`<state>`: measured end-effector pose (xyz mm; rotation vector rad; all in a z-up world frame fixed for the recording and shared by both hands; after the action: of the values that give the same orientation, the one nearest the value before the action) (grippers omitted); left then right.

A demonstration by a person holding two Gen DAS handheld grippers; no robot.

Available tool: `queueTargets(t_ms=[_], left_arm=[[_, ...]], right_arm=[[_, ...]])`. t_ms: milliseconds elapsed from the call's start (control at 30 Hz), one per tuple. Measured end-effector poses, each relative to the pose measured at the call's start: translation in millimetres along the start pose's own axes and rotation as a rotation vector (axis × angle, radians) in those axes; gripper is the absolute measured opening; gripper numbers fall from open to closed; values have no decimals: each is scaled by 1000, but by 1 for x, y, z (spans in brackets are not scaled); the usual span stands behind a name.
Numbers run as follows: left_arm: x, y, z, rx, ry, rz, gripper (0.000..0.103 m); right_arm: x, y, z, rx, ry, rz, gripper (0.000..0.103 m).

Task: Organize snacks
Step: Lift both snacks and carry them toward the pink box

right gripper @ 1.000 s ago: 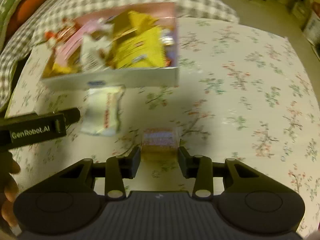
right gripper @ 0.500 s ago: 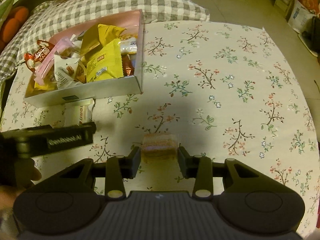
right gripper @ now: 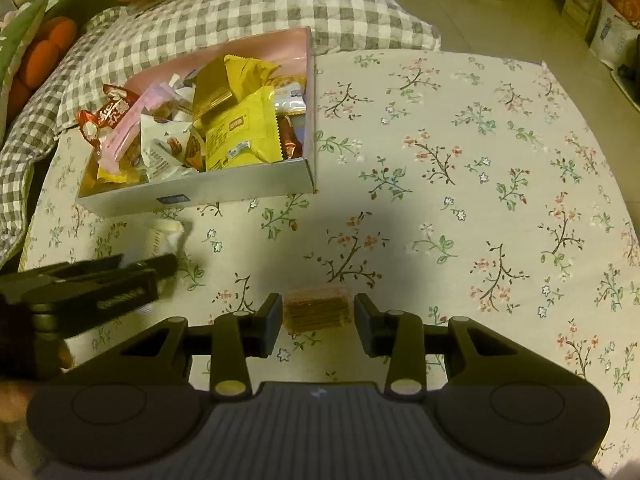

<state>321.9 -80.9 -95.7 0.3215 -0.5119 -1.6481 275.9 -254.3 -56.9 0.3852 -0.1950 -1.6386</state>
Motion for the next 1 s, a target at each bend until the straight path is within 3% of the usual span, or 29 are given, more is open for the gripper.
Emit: queueTargets(t_ms=[333, 367, 433, 667, 767, 800, 867, 1000], left_arm=[[1, -1, 26, 28, 5, -15, 44], [0, -1, 28, 33, 5, -16, 44], [-2, -1, 31, 32, -3, -4, 44], [-7, -2, 31, 27, -5, -6, 44], [-10, -3, 30, 26, -6, -6, 44], [-11, -3, 30, 24, -6, -7, 44], [-14, -3, 29, 19, -4, -1, 44], [-24, -4, 26, 6, 18, 11, 44]], right_arm=[[-9, -4, 0, -19, 34, 45, 35], [-9, -4, 1, -18, 40, 42, 33], [-9, -2, 4, -16, 57, 34, 20], [-16, -5, -4, -23, 66, 68, 18], [-19, -7, -12, -48, 97, 35, 28], [-22, -8, -13, -57, 110, 33, 40], [-31, -11, -15, -60, 127, 52, 54], [-50, -19, -29, -80, 94, 95, 55]])
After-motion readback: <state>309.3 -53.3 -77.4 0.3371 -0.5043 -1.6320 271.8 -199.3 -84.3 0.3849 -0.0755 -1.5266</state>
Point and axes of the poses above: each gripper's, at about its wrist camera, not at the fingertips, and z roughly against the way its jaws point, x to its right, y to its top, the point moved 1 cm from there along -z, roughly the way its jaws point, and after that the axes turned 2 degrees about x, right-handed, at the moved point
